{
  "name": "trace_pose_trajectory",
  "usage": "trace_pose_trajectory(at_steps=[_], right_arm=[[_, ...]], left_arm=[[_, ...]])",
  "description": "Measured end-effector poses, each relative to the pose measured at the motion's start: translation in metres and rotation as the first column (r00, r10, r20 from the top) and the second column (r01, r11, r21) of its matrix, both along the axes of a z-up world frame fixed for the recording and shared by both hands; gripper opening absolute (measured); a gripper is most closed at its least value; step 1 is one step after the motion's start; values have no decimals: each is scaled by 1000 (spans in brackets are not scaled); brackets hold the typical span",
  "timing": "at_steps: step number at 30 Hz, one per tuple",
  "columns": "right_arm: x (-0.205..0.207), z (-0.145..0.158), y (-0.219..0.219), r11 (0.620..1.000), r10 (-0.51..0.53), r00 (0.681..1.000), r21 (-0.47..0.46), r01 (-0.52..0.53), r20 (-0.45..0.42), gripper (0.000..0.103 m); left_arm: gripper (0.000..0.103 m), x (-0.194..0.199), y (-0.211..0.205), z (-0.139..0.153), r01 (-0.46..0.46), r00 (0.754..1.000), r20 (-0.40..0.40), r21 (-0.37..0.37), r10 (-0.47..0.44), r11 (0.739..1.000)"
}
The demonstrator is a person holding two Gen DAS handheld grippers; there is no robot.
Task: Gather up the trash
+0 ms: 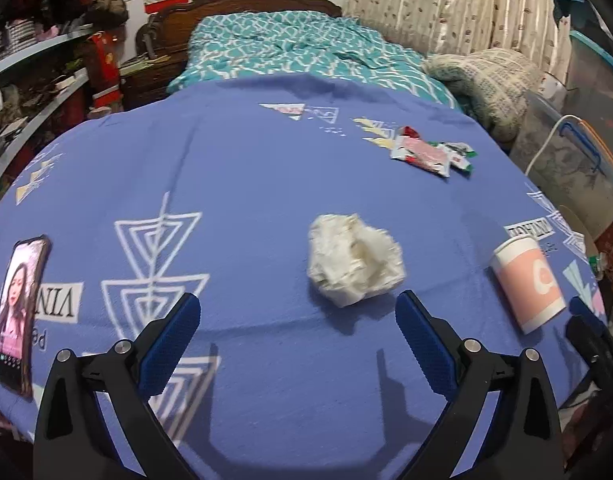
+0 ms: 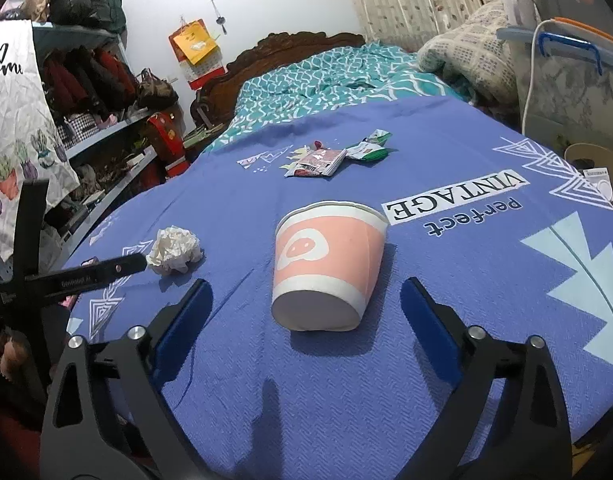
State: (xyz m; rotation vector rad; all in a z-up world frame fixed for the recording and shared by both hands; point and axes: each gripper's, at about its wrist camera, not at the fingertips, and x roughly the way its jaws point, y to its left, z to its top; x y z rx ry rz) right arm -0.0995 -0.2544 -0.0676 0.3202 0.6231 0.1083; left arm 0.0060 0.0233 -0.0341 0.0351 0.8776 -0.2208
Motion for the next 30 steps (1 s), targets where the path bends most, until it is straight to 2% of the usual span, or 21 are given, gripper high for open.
trace_pose_trajectory(at_steps=[2,11,15,18,21,30], right_arm=[[0,-2,-2,1000,-8,1000,3,8,-7,90],[9,-3,-13,998,-49,998,46,50,-33,85],[18,-2,-7,999,-38,998,25,39,-54,84],[24,-10,-3,999,-22,996,36,25,-89,80],[29,-16,-4,998,-19,994,55,25,-111,80],[42,-19,-5,997,-14,991,71,24,-137,80]], left_arm=[[88,1,-6,1,22,1000,-4,-6,-22,1000],[88,20,-28,0,85,996,-21,-6,-85,996],[83,31,-34,-3,92,995,-34,-14,-93,996],[83,35,-38,-7,98,994,-51,-11,-99,995],[77,37,-37,-13,96,993,-69,-8,-97,995],[77,43,-29,-14,86,994,-62,-14,-87,996]])
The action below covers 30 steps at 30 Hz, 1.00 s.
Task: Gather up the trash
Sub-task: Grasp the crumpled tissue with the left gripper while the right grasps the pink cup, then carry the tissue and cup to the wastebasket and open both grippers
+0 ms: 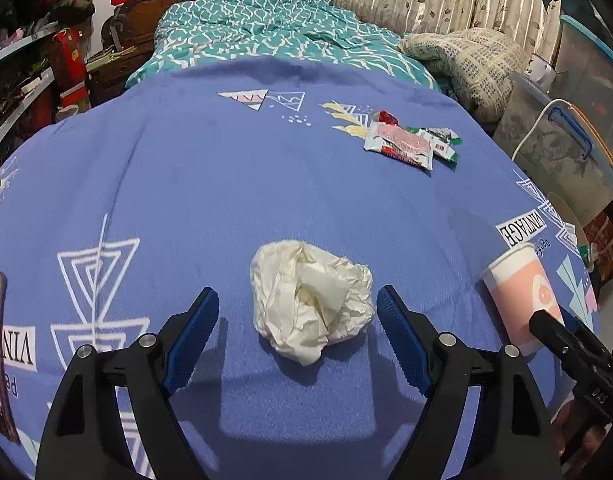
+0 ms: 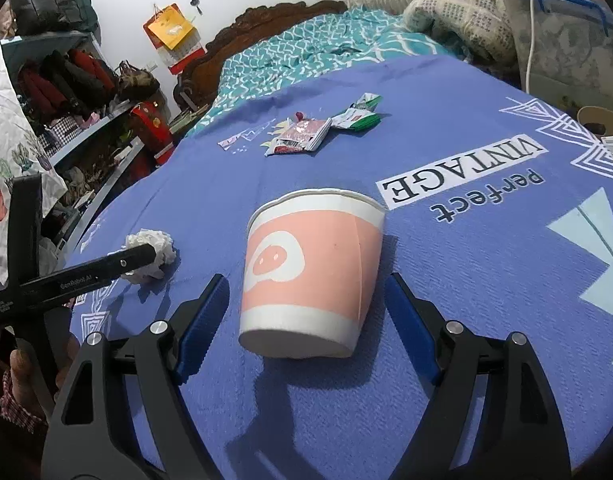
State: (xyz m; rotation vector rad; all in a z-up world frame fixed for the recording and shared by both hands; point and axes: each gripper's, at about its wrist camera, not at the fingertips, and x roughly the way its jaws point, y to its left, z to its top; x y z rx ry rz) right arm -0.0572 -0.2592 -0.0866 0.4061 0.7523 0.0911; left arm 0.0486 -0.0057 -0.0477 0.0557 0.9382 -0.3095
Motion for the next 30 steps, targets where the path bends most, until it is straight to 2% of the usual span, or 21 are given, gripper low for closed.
trace_pose_trajectory(at_steps=[6,8,11,14,18,24,30], right_arm=[[7,-4,4,1000,0,1000,-8,0,-18,73],[7,-4,4,1000,2,1000,-19,-3,-15,71],[3,0,8,999,19,1000,-43,-18,7,66],[-5,10,11,998,36,998,-61,-32,51,64],[-13,16,-4,999,6,997,-52,-1,83,64],[-30,16,-58,994,-110,988,10,110,110,64],[-55,15,-116,970,-242,962,47,238,130,64]], left_arm=[[74,3,-6,-6,22,1000,-12,3,-22,1000],[55,3,-9,-11,42,999,-33,4,-42,999],[47,0,-11,-13,56,998,-30,3,-56,998],[45,-2,-17,-8,88,996,-27,-20,-88,996],[45,-1,-41,0,146,989,-24,-35,-146,989],[45,-2,-93,8,241,969,-33,-51,-243,969],[45,-8,-158,14,368,929,-31,-23,-369,929]])
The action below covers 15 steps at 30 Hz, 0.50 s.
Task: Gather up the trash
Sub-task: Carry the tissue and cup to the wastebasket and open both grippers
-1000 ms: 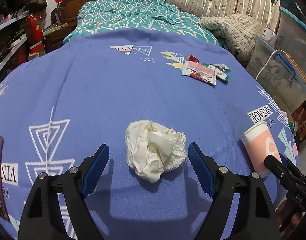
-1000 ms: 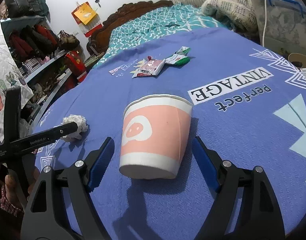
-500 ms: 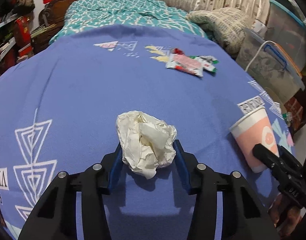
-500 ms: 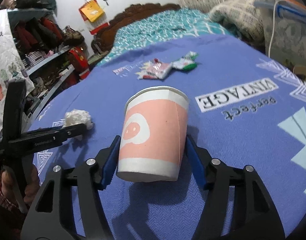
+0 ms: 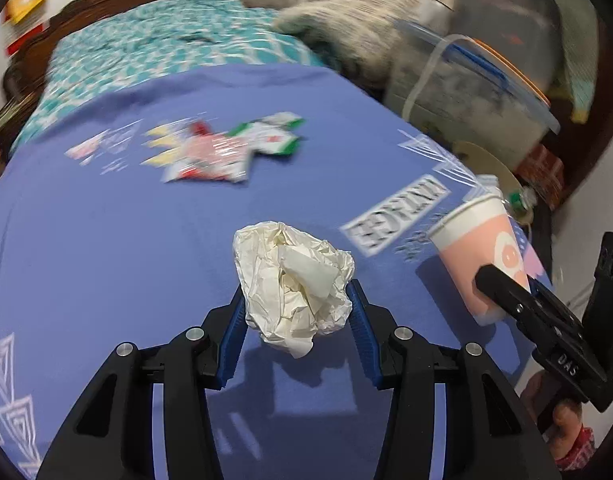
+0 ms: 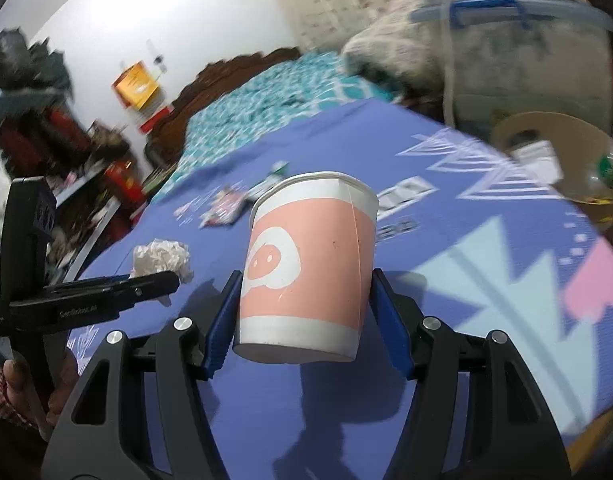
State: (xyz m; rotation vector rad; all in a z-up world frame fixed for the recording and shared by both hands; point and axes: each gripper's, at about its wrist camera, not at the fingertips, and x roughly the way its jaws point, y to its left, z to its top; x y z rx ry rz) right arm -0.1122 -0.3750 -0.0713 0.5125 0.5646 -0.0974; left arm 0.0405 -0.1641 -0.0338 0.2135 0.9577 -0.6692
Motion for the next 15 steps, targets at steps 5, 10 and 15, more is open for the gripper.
trace_pose_trajectory(at_steps=[5,10,15], right_arm=[[-22,4,-57,993,-121,992,-8,121,21,64],[-37,18,-138,965,-246,969,-81,248,31,64],[-27,24,-207,928,-329,944,-196,316,-35,65]], left_arm=[[45,-1,-75,6,145,989,8,9,-145,989],[45,8,-184,16,308,951,13,11,-308,951],[46,20,-298,20,412,911,-17,-10,-412,911]])
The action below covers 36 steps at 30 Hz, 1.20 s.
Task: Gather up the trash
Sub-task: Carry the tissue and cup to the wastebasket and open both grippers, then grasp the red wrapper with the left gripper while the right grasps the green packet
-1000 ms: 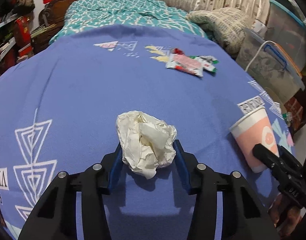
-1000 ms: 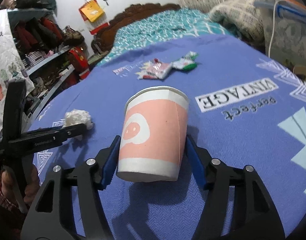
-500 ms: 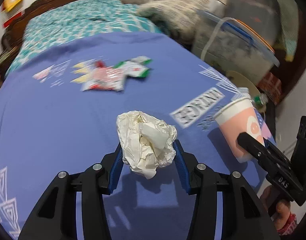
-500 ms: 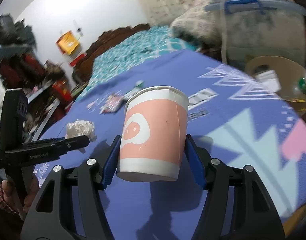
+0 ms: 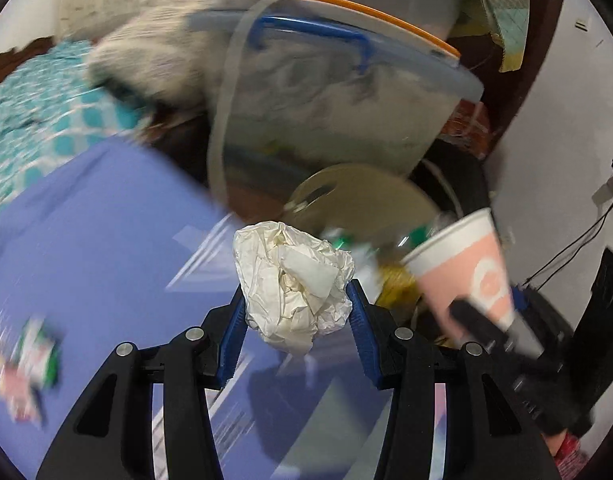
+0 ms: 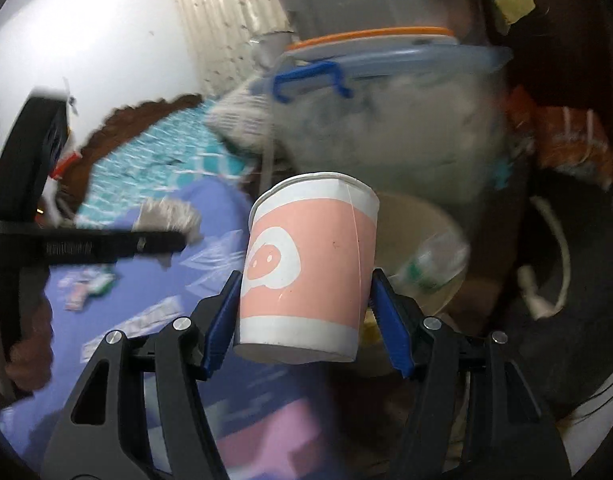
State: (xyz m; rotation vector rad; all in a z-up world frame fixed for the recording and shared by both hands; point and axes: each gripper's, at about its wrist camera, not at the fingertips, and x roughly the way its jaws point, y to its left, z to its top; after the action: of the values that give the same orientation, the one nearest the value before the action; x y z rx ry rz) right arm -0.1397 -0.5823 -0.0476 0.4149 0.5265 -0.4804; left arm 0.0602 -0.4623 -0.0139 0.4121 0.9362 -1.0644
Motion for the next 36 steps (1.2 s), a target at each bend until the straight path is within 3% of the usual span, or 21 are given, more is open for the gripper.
trace_pose_trajectory(at_steps=[3,5,7,8,11,18,24,27,29,32,34,36], right_arm=[[10,-7,-29,999,-23,998,-25,22,-61,66],[19,-15,-38,999,-30,994,-45,25,-108,72],[30,-24,-43,999,-25,988,-40,19,-155,79],[35,-28,-41,999,-21,986,-43,14,-165,86],[34,-22,-38,997,-28,993,-80,19,-115,87],[13,6,-30,996,-54,997,-69,57,48,81],[40,31,23,996,81,993,-54,-77,90,71],[66,39,55,983,185,978,-35,-182,98,70],[92,37,77,959,279,955,26,-283,97,71],[141,27,111,884,421,901,175,-434,106,72],[185,16,136,806,520,846,261,-531,115,72],[229,3,162,767,578,811,282,-577,88,72]], left_arm=[[46,2,-59,-6,37,999,12,16,-37,999],[49,4,-87,-17,59,998,-22,31,-59,998],[58,6,-102,-29,68,996,-54,57,-65,996],[66,8,-111,-40,67,996,-72,85,-61,994],[67,14,-112,-51,53,994,-102,107,-42,993],[67,27,-46,-12,-14,996,-83,-29,12,999],[72,50,76,9,-154,987,-53,-99,149,983],[80,73,148,11,-294,956,-8,-87,295,952],[95,95,202,9,-418,905,56,-66,422,906],[94,131,262,-4,-562,821,109,-8,560,827],[94,155,304,-17,-633,772,74,13,631,774],[94,170,326,-30,-647,762,-18,27,647,762]])
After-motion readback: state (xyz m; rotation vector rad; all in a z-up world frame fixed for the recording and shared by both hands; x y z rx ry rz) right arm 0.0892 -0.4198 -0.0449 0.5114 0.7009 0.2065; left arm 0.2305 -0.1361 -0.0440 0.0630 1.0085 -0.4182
